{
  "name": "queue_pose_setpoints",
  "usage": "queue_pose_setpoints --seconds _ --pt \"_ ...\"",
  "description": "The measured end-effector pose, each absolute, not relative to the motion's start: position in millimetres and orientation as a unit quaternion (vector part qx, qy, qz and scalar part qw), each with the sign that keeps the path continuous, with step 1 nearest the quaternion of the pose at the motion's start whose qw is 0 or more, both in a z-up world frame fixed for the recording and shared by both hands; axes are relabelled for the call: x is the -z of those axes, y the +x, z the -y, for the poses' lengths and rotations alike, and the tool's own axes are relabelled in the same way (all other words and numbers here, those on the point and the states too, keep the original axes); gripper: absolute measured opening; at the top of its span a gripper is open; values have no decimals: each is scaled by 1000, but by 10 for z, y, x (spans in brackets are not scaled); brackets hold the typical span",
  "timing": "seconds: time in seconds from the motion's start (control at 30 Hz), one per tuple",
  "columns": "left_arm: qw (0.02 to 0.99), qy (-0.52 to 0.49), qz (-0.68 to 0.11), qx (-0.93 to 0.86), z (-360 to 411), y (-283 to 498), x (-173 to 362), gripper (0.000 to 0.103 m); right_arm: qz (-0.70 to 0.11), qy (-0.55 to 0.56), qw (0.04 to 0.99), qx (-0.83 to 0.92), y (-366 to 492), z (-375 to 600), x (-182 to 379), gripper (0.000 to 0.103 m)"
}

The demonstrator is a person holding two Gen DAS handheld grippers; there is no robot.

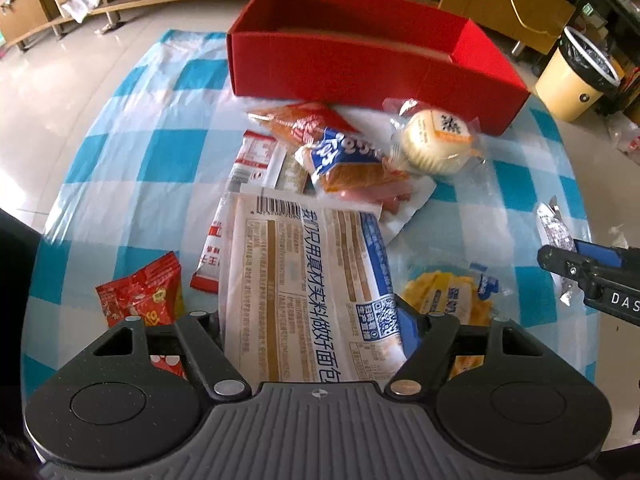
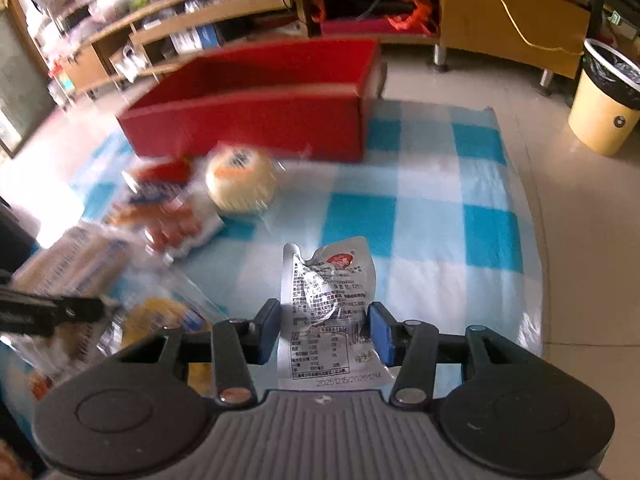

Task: Organize snacks
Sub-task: 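Close left tool on the white bread bag while right tool grasps the white sachet, then lift and carry the bread bag with left tool while right tool carries the sachet into the red box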

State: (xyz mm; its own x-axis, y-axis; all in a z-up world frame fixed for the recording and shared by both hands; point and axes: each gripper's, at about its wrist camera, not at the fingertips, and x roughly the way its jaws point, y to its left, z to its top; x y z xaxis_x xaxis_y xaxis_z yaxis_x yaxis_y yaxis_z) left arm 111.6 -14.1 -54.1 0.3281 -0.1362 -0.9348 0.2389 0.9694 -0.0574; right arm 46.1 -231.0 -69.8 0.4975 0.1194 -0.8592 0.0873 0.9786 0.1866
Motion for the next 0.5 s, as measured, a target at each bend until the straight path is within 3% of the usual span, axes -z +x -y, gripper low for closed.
queue_pose_setpoints --seconds 0.2,0.5 --pt "814 45 -567 120 191 1141 514 68 -483 100 869 -30 544 2165 552 45" --pt "804 126 -574 89 337 1127 822 86 -502 91 860 -34 576 2089 643 45"
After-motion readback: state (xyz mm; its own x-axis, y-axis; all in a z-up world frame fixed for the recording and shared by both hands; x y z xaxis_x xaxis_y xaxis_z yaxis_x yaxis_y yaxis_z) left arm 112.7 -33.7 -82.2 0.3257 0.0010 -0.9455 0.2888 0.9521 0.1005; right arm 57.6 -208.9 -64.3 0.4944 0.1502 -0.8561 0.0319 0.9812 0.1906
